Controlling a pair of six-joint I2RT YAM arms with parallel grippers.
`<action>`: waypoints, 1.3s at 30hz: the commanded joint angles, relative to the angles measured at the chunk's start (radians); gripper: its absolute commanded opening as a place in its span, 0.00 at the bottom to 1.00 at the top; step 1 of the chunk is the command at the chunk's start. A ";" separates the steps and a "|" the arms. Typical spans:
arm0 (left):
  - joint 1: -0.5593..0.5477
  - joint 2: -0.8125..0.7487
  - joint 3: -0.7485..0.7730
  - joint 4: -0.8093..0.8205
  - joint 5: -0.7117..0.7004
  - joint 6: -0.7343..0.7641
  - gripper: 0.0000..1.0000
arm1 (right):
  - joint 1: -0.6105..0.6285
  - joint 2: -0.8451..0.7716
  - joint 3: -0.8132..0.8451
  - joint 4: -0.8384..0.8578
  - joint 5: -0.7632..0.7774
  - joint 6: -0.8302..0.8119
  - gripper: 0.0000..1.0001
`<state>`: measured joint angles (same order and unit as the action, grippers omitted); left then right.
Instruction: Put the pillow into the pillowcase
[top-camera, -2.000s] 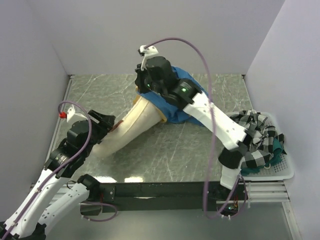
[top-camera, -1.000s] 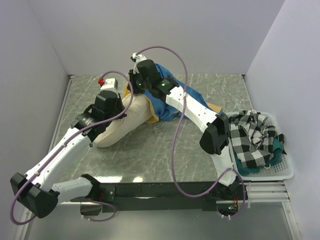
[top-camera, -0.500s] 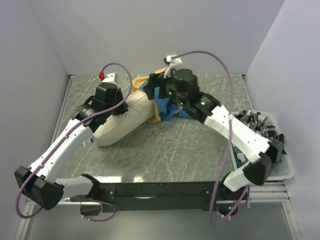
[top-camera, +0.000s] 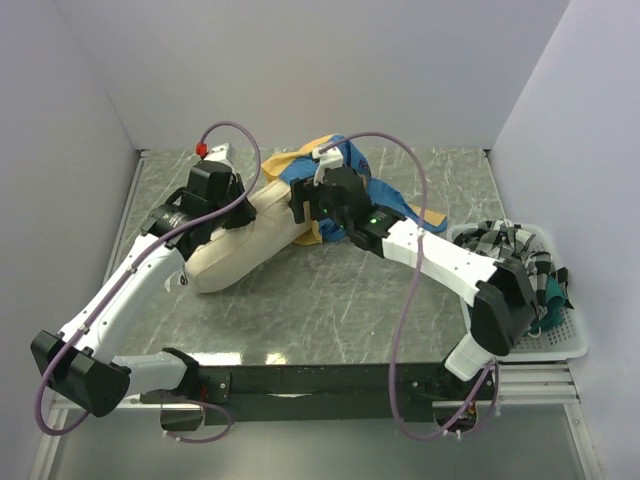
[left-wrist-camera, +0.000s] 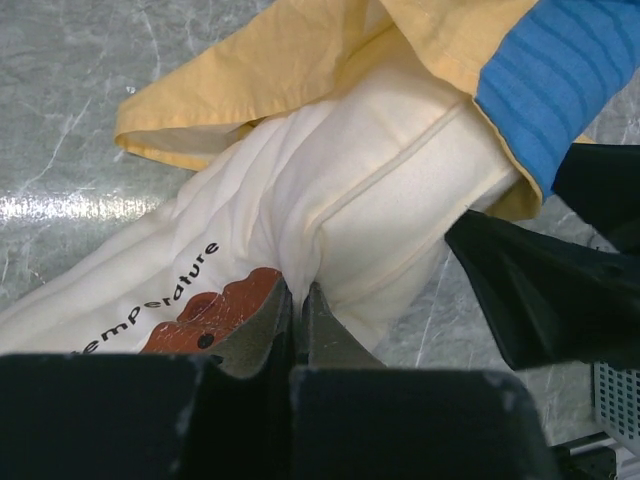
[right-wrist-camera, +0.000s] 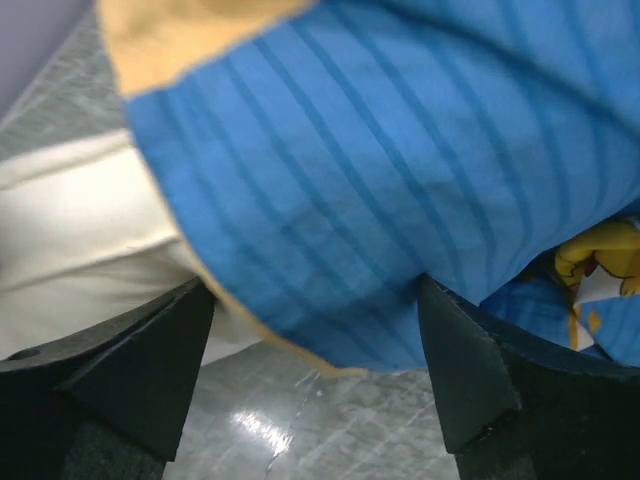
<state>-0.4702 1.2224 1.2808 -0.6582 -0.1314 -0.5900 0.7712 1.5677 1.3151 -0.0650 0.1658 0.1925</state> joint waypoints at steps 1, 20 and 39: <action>0.019 0.002 0.060 0.020 0.042 -0.008 0.01 | -0.016 0.040 0.033 0.062 0.111 -0.025 0.83; 0.361 0.006 0.083 0.193 0.445 -0.287 0.01 | 0.410 0.135 0.608 -0.456 0.165 -0.073 0.00; 0.447 0.078 0.031 0.316 0.604 -0.283 0.01 | 0.208 0.333 0.780 -0.614 -0.002 -0.005 0.00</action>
<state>0.0151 1.3514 1.2442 -0.3801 0.4404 -0.9276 0.9466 1.8698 1.8637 -0.5938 0.1848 0.1932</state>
